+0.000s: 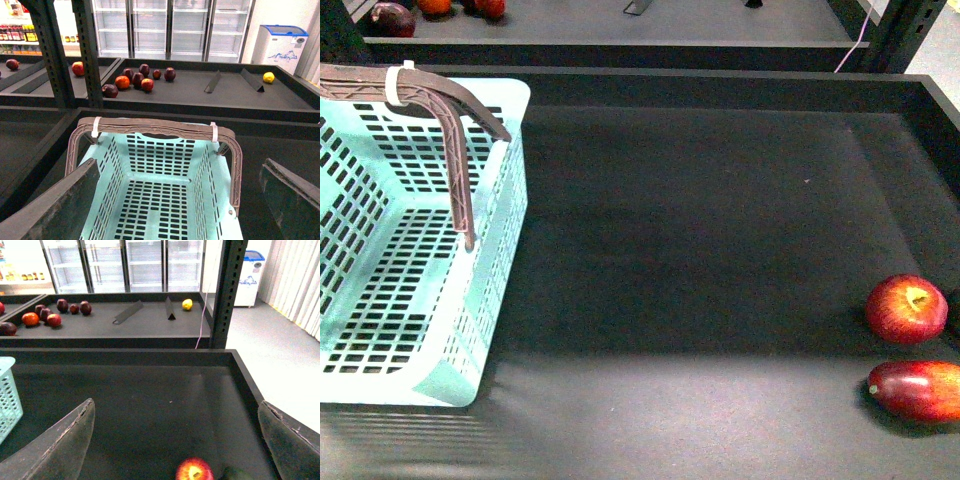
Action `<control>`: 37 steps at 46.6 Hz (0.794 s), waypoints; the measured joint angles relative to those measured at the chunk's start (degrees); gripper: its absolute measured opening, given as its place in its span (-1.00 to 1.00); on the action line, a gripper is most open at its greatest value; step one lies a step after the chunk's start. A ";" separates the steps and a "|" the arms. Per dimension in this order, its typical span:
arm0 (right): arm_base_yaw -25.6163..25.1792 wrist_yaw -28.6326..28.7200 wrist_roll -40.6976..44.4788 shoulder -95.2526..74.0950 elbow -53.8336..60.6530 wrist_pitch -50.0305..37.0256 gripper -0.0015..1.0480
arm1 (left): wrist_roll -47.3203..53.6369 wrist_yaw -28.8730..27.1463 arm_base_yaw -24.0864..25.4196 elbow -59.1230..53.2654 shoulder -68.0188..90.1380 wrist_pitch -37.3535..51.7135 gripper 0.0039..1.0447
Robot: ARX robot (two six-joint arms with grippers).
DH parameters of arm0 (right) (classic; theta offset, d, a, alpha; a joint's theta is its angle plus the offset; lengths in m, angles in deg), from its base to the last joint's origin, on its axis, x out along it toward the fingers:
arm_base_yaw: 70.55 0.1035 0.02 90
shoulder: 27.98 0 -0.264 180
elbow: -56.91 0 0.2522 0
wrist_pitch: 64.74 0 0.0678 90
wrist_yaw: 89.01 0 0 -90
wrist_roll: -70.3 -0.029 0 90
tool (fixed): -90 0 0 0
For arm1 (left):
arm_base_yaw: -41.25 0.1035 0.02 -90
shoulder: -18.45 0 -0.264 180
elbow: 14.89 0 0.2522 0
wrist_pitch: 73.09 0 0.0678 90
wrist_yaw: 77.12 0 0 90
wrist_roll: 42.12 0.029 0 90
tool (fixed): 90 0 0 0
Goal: Pick apple with right arm and hold basket with left
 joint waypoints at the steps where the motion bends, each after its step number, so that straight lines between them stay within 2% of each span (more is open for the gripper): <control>1: 0.00 0.00 0.00 0.00 0.00 0.00 0.83 | 0.00 0.00 0.00 0.00 0.00 0.00 0.87; 25: 0.00 -0.02 0.00 0.00 0.02 0.00 0.83 | -0.59 -0.59 -0.22 0.09 0.48 -0.37 0.87; 28: 0.00 -0.09 0.00 -0.02 0.02 0.00 0.83 | -11.80 -9.38 -2.91 6.14 8.96 -14.60 0.87; 30: 0.00 0.00 0.00 0.02 0.00 0.00 0.83 | -18.99 -9.88 -3.28 8.94 15.12 -17.73 0.87; 32: 0.00 0.00 0.00 0.00 0.02 0.00 0.83 | -25.05 -9.53 -3.43 10.75 19.89 -16.28 0.87; 37: 0.00 0.00 0.00 0.02 0.02 0.00 0.83 | -36.68 -4.07 -2.40 16.39 32.54 -6.49 0.87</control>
